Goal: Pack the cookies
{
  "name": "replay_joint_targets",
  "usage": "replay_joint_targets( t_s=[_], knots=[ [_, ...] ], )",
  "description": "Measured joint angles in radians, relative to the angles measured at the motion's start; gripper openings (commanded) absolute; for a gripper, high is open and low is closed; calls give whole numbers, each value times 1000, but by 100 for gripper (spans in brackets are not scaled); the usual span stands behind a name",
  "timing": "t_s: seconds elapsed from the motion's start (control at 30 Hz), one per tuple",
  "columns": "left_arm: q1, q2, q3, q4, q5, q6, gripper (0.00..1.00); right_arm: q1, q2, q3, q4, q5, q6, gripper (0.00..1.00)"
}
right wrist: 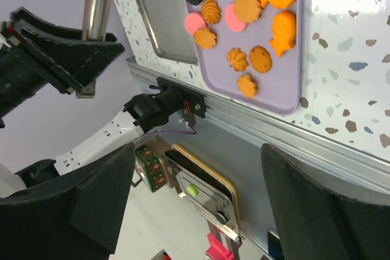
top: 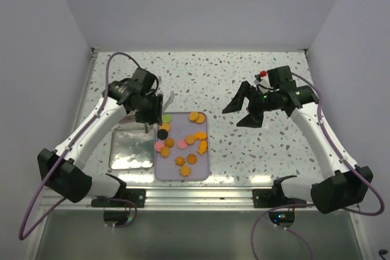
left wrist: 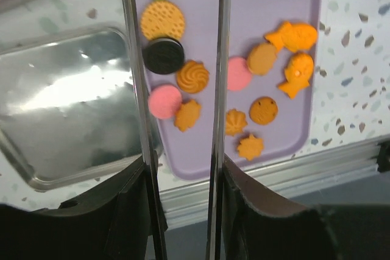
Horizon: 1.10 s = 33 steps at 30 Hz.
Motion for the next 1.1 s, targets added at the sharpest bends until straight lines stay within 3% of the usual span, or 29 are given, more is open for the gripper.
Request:
replay_joint_targets(
  t_s=[0.2, 0.43, 1.1],
  knots=[
    [-127, -42, -124, 36, 74, -53, 47, 0, -86, -68, -2, 6, 2, 88],
    [-260, -11, -151, 101, 97, -100, 47, 0, -158, -122, -20, 13, 2, 88],
    [-271, 154, -151, 195, 69, -130, 49, 0, -241, -125, -72, 47, 2, 88]
  ],
)
